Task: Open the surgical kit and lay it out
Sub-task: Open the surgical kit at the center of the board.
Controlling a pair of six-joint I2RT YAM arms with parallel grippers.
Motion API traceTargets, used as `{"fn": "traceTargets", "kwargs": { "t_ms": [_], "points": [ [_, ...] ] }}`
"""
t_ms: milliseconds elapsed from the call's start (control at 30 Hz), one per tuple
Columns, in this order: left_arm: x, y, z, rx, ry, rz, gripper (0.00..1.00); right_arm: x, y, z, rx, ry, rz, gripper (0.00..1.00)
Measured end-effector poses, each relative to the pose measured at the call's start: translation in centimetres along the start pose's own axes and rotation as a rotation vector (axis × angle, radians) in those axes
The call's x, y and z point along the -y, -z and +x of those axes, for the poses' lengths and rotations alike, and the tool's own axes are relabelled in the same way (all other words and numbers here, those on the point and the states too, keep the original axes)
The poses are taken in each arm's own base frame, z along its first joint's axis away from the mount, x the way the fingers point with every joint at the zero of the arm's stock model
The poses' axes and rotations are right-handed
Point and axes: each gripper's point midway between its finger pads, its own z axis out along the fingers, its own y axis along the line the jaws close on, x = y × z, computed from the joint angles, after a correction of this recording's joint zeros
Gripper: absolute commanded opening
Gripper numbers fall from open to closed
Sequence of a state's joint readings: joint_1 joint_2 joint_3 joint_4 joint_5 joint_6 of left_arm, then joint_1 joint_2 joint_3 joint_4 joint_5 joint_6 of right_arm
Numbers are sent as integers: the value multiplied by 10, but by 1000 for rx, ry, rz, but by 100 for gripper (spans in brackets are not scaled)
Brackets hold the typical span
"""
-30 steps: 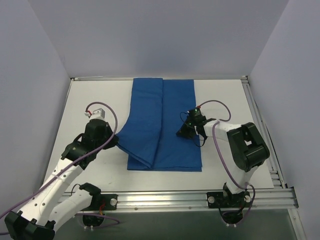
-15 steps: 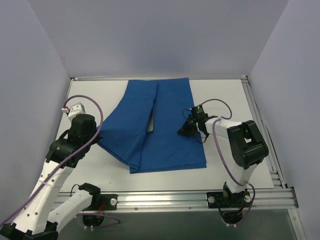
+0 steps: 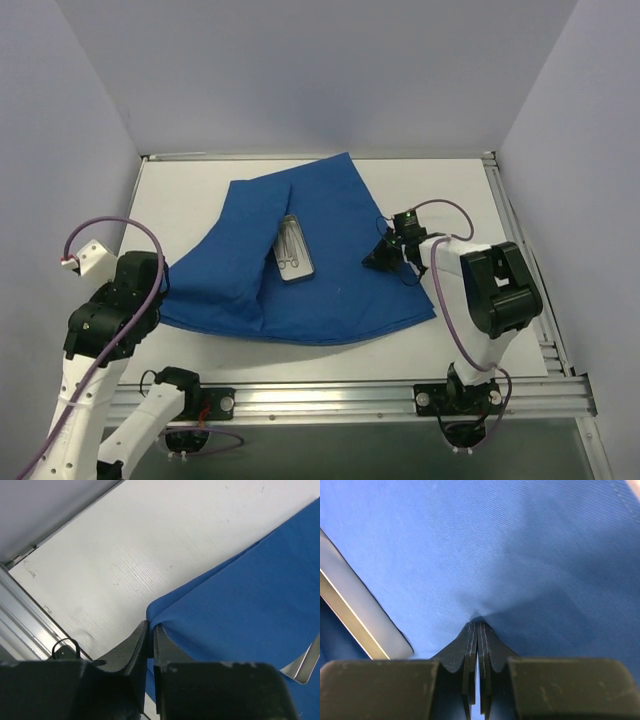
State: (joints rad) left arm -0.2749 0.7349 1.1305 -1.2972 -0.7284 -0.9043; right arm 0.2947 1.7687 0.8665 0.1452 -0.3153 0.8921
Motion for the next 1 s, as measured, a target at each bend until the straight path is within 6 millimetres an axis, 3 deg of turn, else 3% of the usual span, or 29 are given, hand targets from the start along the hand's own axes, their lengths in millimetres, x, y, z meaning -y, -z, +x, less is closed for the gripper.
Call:
{"fn": "traceTargets", "kwargs": {
  "t_ms": [67, 100, 133, 200, 267, 433, 500, 600, 700, 833, 900, 933, 1000],
  "points": [
    [-2, -1, 1, -7, 40, -20, 29, 1, 1, -2, 4, -9, -1, 0],
    [-2, -1, 2, -11, 64, -29, 38, 2, 2, -3, 6, -11, 0, 0],
    [-2, -1, 3, -16, 90, -33, 54, 2, 2, -4, 10, -14, -1, 0],
    [0, 1, 5, -27, 150, -21, 66, 5, 5, -7, 13, -16, 8, 0],
    [1, 6, 7, -39, 217, 15, 86, 10, 8, -11, 27, -16, 34, 0],
    [-7, 28, 10, -39, 274, 152, 90, 28, 21, -20, 75, 41, 162, 0],
    [1, 36, 7, -35, 250, 238, 90, 34, 28, -23, 93, 104, 241, 0],
    [37, 41, -1, -43, 209, 381, 81, 17, 38, -31, 122, 213, 290, 0],
    [87, 36, -6, -85, 147, 493, 71, -30, 49, -53, 196, 307, 234, 0],
    [172, 14, -9, -177, 37, 595, 52, -103, 60, -94, 307, 400, 97, 0],
    [207, -3, -8, -197, -18, 631, 53, -127, 57, -109, 338, 446, 49, 0],
    [220, -13, -5, -212, -47, 633, 69, -135, 54, -115, 345, 467, 36, 0],
    [239, -32, 4, -232, -110, 635, 81, -143, 43, -127, 354, 502, 25, 0]
  ]
}}
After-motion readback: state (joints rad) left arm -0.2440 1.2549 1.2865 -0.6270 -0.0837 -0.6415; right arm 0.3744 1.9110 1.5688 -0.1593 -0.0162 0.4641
